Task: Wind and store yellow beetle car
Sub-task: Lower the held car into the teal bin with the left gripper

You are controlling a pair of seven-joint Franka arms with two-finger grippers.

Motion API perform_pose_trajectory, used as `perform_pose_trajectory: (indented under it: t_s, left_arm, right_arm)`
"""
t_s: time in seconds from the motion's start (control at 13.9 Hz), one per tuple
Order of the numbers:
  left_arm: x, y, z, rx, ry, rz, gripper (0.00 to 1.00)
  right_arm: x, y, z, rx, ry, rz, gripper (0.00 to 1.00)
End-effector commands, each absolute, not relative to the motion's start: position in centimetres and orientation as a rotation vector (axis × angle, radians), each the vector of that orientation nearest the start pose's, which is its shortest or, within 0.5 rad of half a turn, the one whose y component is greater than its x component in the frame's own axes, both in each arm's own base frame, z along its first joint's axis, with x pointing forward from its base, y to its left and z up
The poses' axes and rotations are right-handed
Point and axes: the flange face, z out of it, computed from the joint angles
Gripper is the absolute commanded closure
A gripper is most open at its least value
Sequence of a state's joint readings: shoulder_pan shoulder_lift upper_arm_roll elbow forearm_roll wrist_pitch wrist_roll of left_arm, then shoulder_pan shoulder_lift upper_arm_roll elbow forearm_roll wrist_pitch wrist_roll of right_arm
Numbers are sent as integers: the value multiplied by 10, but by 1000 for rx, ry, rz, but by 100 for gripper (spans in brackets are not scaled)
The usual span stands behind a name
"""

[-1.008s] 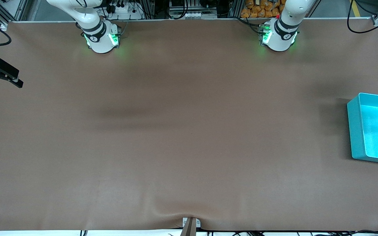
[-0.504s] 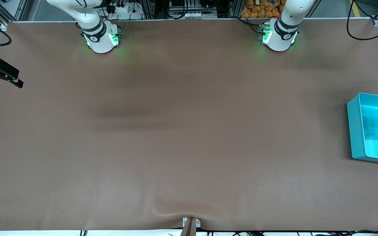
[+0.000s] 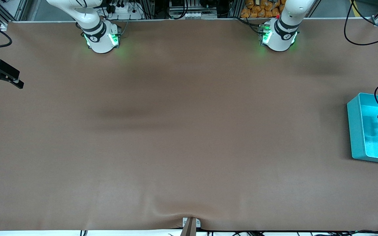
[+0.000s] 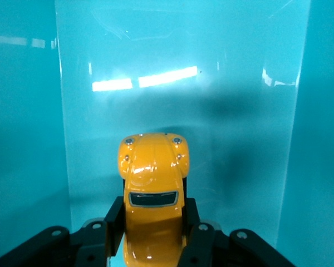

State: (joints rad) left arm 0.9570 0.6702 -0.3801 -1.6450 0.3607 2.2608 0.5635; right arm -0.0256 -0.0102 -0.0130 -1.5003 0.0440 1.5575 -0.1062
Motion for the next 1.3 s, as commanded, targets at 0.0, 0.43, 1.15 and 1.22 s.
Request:
perform_pose_trajectory:
  t_s: [0.0, 0.43, 1.15, 1.22]
  left_arm:
    - [556, 415, 241, -3056, 273, 20, 100]
    - [562, 410, 209, -3080, 254, -51, 100]
    - [563, 409, 206, -3071, 288, -51, 1]
    - [565, 408, 212, -3065, 290, -62, 0]
  right_arm:
    - [554, -17, 665, -3115, -110, -118, 0]
    - [554, -17, 665, -3115, -107, -115, 0]
    - [554, -18, 665, -3114, -105, -118, 0]
    - [554, -18, 665, -3115, -105, -115, 0]
